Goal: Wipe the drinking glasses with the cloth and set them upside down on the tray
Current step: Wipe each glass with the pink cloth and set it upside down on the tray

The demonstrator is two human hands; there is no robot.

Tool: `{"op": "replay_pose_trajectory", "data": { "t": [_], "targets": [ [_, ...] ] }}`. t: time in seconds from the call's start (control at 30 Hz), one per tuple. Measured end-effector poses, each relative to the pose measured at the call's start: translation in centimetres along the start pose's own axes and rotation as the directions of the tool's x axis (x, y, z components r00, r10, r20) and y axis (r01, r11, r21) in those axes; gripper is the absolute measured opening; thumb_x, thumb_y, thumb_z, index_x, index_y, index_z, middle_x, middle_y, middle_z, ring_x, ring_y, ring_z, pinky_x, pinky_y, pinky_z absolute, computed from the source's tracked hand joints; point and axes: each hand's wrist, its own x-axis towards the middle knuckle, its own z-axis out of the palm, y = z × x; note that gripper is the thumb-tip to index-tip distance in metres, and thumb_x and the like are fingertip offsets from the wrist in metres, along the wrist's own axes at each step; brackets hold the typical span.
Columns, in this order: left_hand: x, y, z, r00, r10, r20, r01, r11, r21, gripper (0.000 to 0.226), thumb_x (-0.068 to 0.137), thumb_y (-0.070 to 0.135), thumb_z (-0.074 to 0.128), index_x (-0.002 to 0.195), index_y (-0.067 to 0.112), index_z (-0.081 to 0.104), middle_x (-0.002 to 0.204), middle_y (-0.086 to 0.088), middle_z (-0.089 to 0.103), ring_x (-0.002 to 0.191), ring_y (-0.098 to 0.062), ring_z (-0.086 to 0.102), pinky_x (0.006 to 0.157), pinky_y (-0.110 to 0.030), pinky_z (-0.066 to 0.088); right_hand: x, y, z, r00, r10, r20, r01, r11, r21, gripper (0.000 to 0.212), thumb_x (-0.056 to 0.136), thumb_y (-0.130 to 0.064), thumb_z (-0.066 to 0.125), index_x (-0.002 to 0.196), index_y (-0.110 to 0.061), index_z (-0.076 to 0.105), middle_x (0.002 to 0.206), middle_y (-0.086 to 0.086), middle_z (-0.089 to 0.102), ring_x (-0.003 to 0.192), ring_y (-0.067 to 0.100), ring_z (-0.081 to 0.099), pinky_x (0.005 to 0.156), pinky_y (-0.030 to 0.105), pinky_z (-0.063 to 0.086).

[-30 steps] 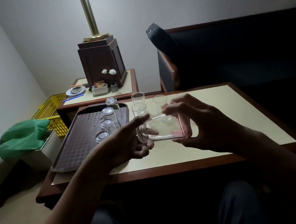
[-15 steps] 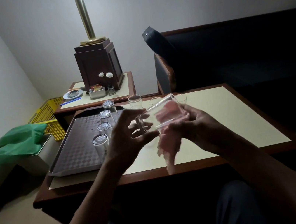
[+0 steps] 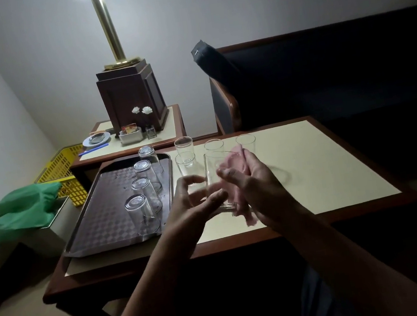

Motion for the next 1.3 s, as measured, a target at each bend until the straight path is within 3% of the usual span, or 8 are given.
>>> {"op": "replay_pose_trajectory", "data": {
  "t": [0.13,0.23,0.33,0.43,0.63,0.83,1.03,1.3],
  "targets": [
    [0.3,-0.3,0.7,0.994,0.010,-0.105,-0.008,1.000,0.026,0.078,0.068,0.018,0.089,0.138,0.012,0.056,0.122,-0.014,0.072,0.108,-0.023,0.075,0.095,-0.038,0.061,-1.5,0.3,1.3,0.983,-0.171,0.067,0.180,0.970,-0.165,0.067,0.110,-0.051,0.041,0.166,-0.039,0.007,0.174,-0.014,0.005,0.149,0.008,0.032,0.103,0.019,0.032],
    [0.4,-0.6,0.1,0.994,-0.089,-0.070,0.076,0.983,-0.167,0.069,0.075,0.015,0.084,0.139,0.014,0.058,0.125,-0.021,0.071,0.114,-0.034,0.072,0.101,-0.046,0.058,-1.9,0.8,0.9,0.972,-0.227,0.066,0.235,0.958,-0.166,0.055,0.102,-0.057,0.037,0.157,-0.051,0.035,0.160,-0.012,0.046,0.116,0.000,0.053,0.087,0.020,0.033],
    [0.5,-0.5,0.1,0.994,-0.110,0.025,0.111,0.919,-0.378,0.054,0.087,0.012,0.078,0.137,0.010,0.058,0.119,-0.022,0.073,0.110,-0.039,0.072,0.094,-0.044,0.061,-1.9,2.1,0.3,0.956,-0.271,0.108,0.289,0.932,-0.217,0.056,0.108,-0.030,0.042,0.156,-0.057,0.030,0.163,-0.034,0.030,0.133,0.009,0.052,0.092,0.028,0.039],
    [0.5,-0.7,0.6,0.992,-0.114,0.051,0.125,0.919,-0.374,0.057,0.082,0.024,0.071,0.137,0.013,0.058,0.113,-0.014,0.073,0.104,-0.027,0.070,0.098,-0.043,0.052,-2.1,2.5,0.7,0.974,-0.207,0.090,0.215,0.971,-0.104,0.052,0.110,-0.042,0.040,0.159,-0.053,0.027,0.168,-0.022,0.029,0.091,-0.002,0.058,0.073,0.017,0.052],
    [0.6,-1.4,1.2,0.995,-0.086,0.059,0.104,0.864,-0.493,0.055,0.092,0.009,0.069,0.143,0.004,0.050,0.135,-0.025,0.065,0.129,-0.037,0.063,0.102,-0.042,0.054,-3.6,3.1,0.7,0.915,-0.403,0.006,0.376,0.846,-0.378,0.079,0.096,-0.032,0.071,0.158,-0.047,0.023,0.165,-0.016,0.038,0.149,0.001,0.040,0.115,0.028,0.046],
    [1.4,2.5,-1.1,0.998,-0.051,-0.023,0.051,0.999,0.009,0.072,0.077,0.048,0.087,0.137,0.021,0.057,0.124,-0.006,0.067,0.113,-0.026,0.069,0.085,-0.030,0.058,-2.9,1.8,-3.1,0.907,-0.419,0.037,0.396,0.822,-0.408,0.078,0.088,-0.015,0.082,0.145,-0.051,0.041,0.135,-0.037,0.051,0.117,-0.013,0.058,0.091,0.015,0.058],
    [2.1,6.3,-2.8,0.971,-0.146,0.189,0.123,0.984,0.127,0.055,0.085,0.025,0.072,0.138,0.017,0.058,0.116,-0.022,0.070,0.093,-0.034,0.070,0.079,-0.030,0.061,-1.5,-1.1,-5.2,0.920,-0.369,0.134,0.390,0.827,-0.405,0.065,0.076,-0.024,0.076,0.133,-0.038,0.048,0.126,-0.022,0.056,0.110,-0.022,0.055,0.090,0.001,0.047],
    [2.3,4.4,-1.8,0.964,-0.265,-0.009,0.262,0.956,-0.132,0.040,0.096,0.035,0.068,0.126,0.011,0.057,0.116,-0.020,0.061,0.087,-0.026,0.070,0.080,-0.032,0.063,-2.1,1.4,-1.6,0.692,-0.659,0.295,0.613,0.321,-0.722,0.044,0.102,-0.032,0.048,0.142,-0.023,0.064,0.162,-0.002,0.044,0.162,0.012,0.011,0.126,0.062,0.019]
  ]
}}
